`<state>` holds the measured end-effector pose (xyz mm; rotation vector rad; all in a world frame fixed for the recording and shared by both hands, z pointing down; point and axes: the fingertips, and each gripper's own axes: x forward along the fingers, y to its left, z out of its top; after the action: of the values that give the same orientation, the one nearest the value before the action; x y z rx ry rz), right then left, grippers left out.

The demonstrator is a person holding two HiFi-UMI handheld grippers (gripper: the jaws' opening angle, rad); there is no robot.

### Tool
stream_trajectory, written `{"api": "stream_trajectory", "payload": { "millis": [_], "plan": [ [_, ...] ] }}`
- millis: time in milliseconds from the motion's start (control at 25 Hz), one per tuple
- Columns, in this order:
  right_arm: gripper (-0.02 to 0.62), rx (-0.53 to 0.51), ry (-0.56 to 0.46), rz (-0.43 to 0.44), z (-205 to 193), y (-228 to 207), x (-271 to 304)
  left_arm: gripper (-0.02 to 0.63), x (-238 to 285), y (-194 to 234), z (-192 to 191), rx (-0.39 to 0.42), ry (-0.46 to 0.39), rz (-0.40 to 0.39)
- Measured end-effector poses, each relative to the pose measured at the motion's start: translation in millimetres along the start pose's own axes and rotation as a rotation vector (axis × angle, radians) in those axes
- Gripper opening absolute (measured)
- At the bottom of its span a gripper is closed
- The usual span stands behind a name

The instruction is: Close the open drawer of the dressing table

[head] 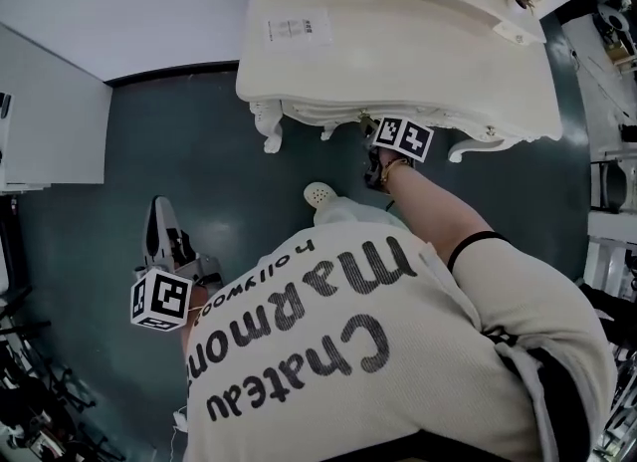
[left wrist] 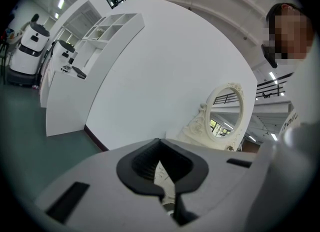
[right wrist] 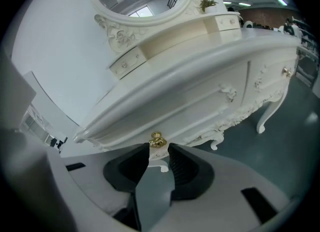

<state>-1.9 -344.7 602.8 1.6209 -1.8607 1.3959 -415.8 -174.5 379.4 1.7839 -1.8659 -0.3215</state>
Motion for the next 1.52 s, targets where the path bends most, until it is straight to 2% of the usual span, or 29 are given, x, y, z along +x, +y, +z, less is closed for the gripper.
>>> {"api": "stream_trajectory", "payload": {
  "millis": [80,280,480,640,720,800,920,1040,1160,1280,1520],
  "plan": [
    [0.144,0.079,-0.012,0.01,-13,-4,-12,0.006,-7,0,-7,0.002,0.018,-0.011],
    [0.141,0.473,-0.091,0.136,-49,-5,-47,0.006,-16,-10,-32,0.023,0.084,-0.071],
    [0.082,0.554,-0.129,0.211,-67,5,-92,0.006,-10,-46,-63,0.037,0.162,-0.184],
    [0.063,0.589,-0.18,0.332,-57,29,-126,0.006,-7,-82,-78,0.041,0.19,-0.269],
    [0.06,0.557,-0.24,0.419,-40,47,-146,0.005,-6,-94,-76,0.038,0.173,-0.289],
    [0.051,0.483,-0.303,0.481,-21,65,-168,0.006,-7,-104,-69,0.049,0.152,-0.304],
    [0.051,0.262,-0.373,0.515,9,92,-202,0.006,-13,-118,-61,0.092,0.131,-0.311],
    [0.051,0.006,-0.403,0.451,28,110,-224,0.006,-20,-130,-62,0.107,0.124,-0.314],
    [0.051,-0.155,-0.442,0.389,42,114,-244,0.006,-28,-145,-67,0.133,0.117,-0.318],
    [0.051,-0.238,-0.464,0.345,51,106,-263,0.006,-37,-157,-72,0.141,0.105,-0.309],
    [0.051,-0.34,-0.496,0.369,55,80,-294,0.006,-55,-195,-91,0.144,0.068,-0.302]
  ]
}}
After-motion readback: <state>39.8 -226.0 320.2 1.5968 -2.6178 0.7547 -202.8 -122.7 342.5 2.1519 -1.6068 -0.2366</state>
